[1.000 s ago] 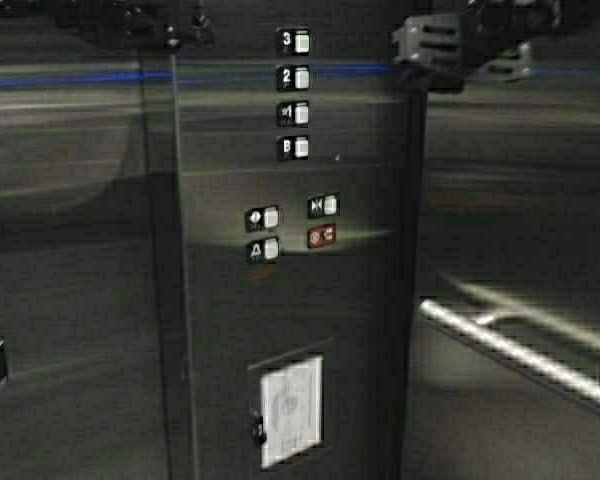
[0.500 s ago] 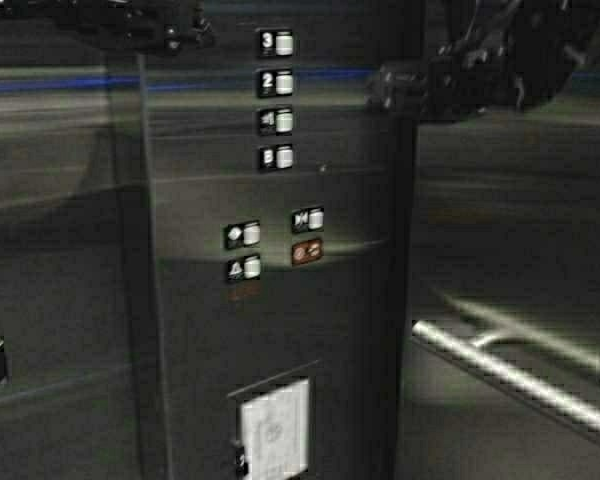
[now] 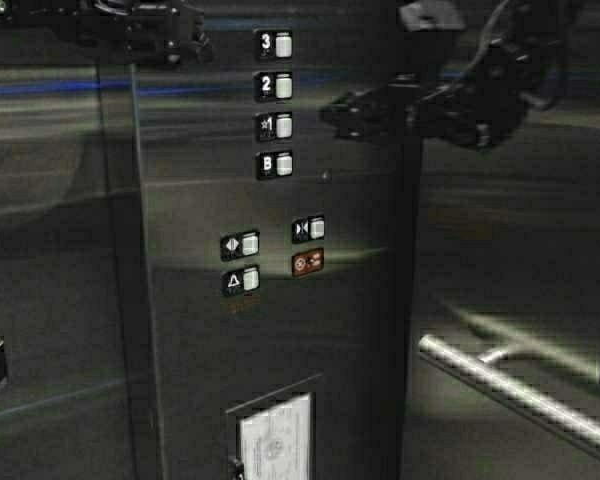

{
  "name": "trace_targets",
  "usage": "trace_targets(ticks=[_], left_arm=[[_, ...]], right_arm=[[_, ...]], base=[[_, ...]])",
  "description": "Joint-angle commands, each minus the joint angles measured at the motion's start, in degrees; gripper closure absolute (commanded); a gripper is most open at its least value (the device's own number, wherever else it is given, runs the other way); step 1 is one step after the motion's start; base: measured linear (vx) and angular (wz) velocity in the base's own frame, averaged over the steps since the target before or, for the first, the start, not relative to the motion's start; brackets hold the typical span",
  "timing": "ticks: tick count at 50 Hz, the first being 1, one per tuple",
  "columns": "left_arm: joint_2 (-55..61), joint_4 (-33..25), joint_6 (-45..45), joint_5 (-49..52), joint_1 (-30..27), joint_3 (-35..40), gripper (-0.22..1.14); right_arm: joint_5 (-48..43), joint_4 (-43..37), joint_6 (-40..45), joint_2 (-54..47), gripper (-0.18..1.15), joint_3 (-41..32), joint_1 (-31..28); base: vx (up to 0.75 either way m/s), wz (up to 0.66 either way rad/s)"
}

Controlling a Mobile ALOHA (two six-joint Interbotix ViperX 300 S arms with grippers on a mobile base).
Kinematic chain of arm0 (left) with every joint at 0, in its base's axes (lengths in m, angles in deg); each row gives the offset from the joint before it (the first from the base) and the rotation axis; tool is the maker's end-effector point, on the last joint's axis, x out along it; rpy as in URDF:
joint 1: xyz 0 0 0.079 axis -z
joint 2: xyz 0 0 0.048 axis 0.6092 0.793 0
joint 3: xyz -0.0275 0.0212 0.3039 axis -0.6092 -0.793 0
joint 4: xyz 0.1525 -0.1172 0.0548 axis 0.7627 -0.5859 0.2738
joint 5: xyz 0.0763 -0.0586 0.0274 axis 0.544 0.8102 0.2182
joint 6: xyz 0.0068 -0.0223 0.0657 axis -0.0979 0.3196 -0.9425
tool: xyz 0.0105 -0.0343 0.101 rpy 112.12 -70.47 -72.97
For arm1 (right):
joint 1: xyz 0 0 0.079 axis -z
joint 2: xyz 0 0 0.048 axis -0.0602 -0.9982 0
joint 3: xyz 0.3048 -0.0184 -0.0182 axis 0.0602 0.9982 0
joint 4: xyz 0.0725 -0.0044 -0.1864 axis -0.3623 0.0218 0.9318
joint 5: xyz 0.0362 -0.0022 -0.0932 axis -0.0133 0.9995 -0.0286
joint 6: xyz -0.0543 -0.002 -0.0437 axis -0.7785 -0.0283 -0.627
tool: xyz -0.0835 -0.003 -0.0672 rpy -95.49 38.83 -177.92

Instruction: Navigate to elevator, push the call button, then enter the elevator

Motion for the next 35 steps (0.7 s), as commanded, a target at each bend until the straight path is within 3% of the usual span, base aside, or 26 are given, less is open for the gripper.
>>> trace_targets(ticks=[1, 35], left_arm=[[-0.3, -0.3, 0.1, -0.3, 0.2, 0.5, 0.89], [-1.0, -0.4, 0.2, -0.3, 0.2, 0.4, 0.89]], right_arm=[[-0.5, 0.2, 0.1, -0.5, 0.92, -3.7, -1.0], [1.1, -0.1, 0.5, -7.7, 0.92, -11.3, -2.9]], base=[[0.02, 0.01], [0.00, 0.00]])
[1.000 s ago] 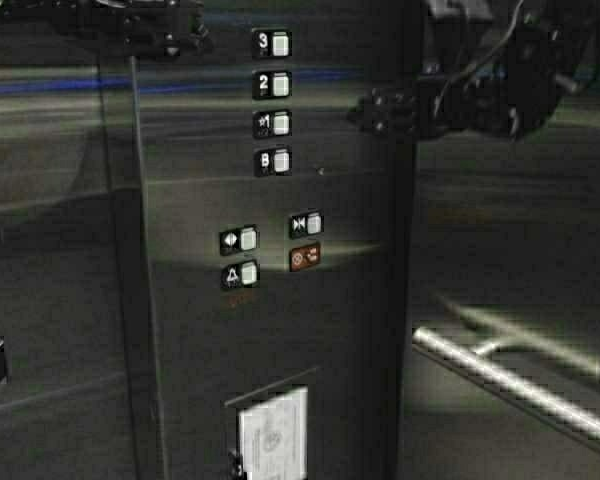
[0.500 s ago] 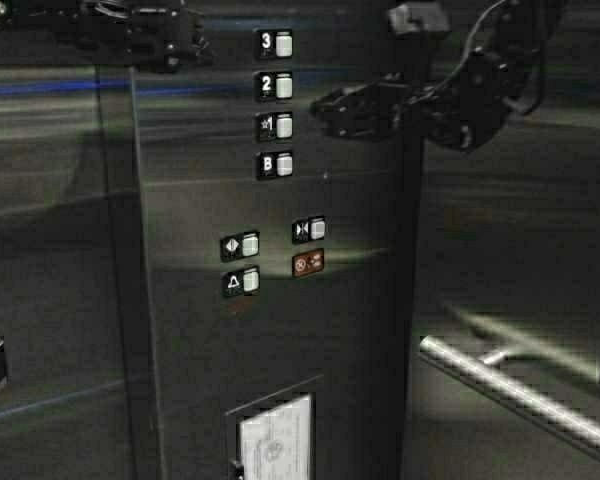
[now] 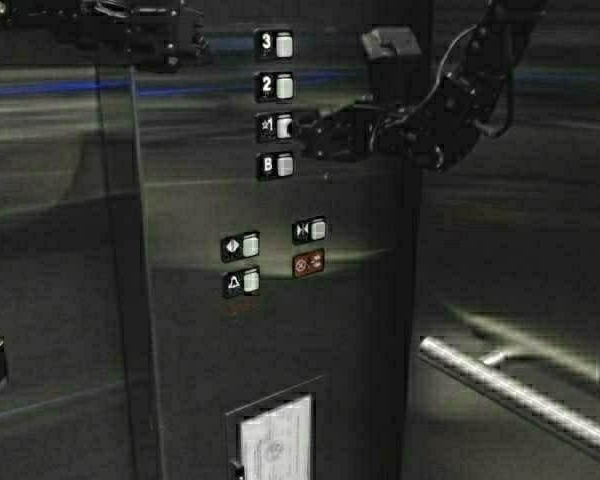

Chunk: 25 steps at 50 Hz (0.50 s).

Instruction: Navigate to elevator, push the call button, then enter the elevator

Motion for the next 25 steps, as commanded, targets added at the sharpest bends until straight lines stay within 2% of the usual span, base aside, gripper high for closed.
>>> trace_targets(ticks=[1, 19, 25], left_arm=[[-0.9, -0.2, 0.1, -0.3, 0.1, 0.5, 0.89], [-0.4, -0.2, -0.1, -0.2, 0.1, 0.4, 0.89], [0.2, -0.3, 0.0, 0.0, 0.1, 0.3, 0.89]], right_arm=[[0.4, -0.3, 0.2, 0.0, 0.92, -2.6, -0.1], [4.5, -0.2, 1.3, -3.8, 0.92, -11.6, -0.8], [4.7, -0.2, 1.8, -4.0, 0.92, -12.5, -1.0]], base=[[0.00, 0.00], [0.00, -0.01], [-0.02, -0.06]])
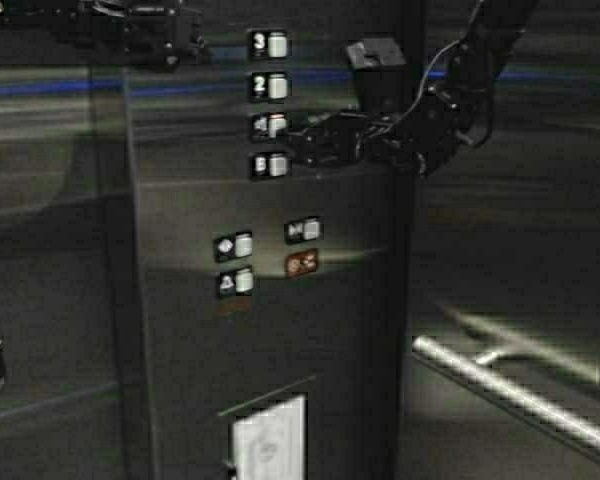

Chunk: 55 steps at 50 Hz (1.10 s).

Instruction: Navigate to elevator, push the call button, then enter the elevator

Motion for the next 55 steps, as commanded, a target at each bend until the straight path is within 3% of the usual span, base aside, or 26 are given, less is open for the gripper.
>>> trace_targets(ticks=[1, 35, 55], left_arm=[[0.3, -0.3, 0.0, -0.1, 0.1, 0.4, 0.89], [-0.5, -1.7, -0.4, 0.9, 0.1, 0.9, 0.89], [-1.2, -1.6, -0.4, 5.8, 0.1, 2.7, 0.89]], right_arm=[[1.2, -0.4, 0.4, 1.2, 0.92, -3.9, -0.4], [-0.8, -4.5, -1.1, 25.0, 0.92, 26.6, -0.4], [11.8, -11.0, -0.6, 41.8, 0.92, 37.4, 0.5]], base=[[-0.02, -0.07], [-0.01, 0.00], [-0.03, 0.11]])
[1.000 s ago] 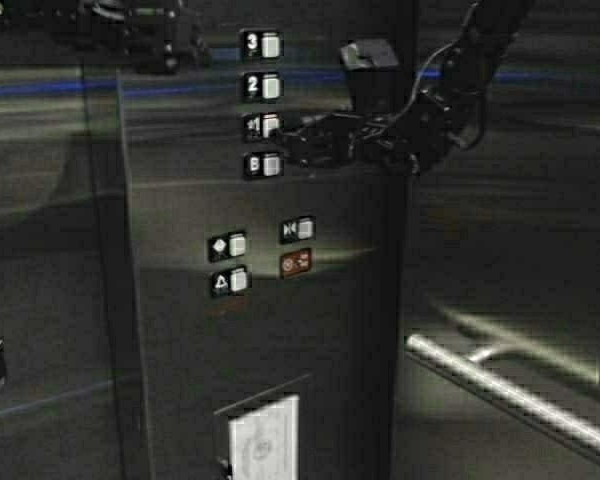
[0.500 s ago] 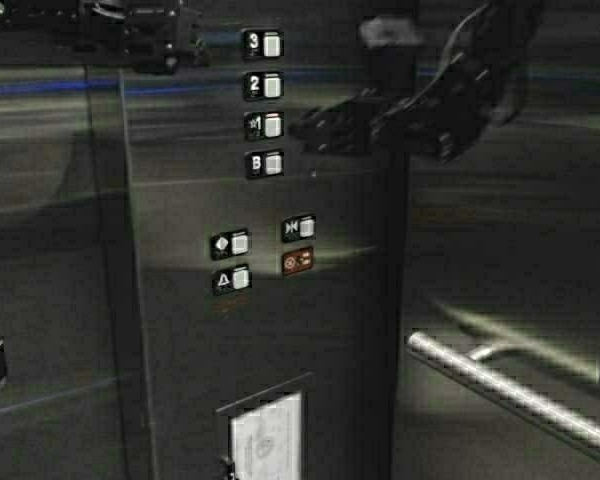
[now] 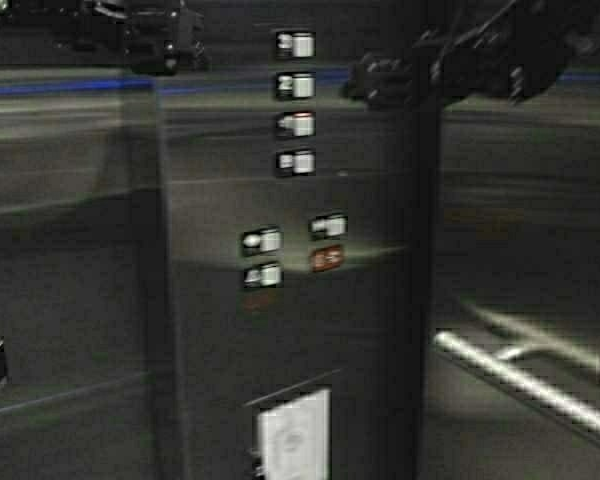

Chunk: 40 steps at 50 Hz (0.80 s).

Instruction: Navigate to elevator, push the call button, then enter the elevator

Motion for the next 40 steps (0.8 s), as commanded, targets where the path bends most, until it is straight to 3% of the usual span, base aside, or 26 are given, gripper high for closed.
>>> trace_targets(ticks=[1, 26, 40], left_arm=[[-1.0, 0.0, 0.0, 1.4, -0.1, 1.5, 0.89], [1.3, -0.1, -0.7, 3.3, 0.0, 1.1, 0.89], [0.9, -0.1, -0.7, 8.3, 0.0, 1.0, 0.89]], right_arm=[[4.6, -3.0, 0.3, 7.0, 0.92, 1.5, 0.1], [38.8, -7.9, 0.5, 17.3, 0.92, -1.1, 0.3], [43.7, -8.1, 0.4, 18.9, 0.92, -2.1, 0.3]], base=[[-0.05, 0.18], [-0.06, 0.22], [-0.11, 0.14]])
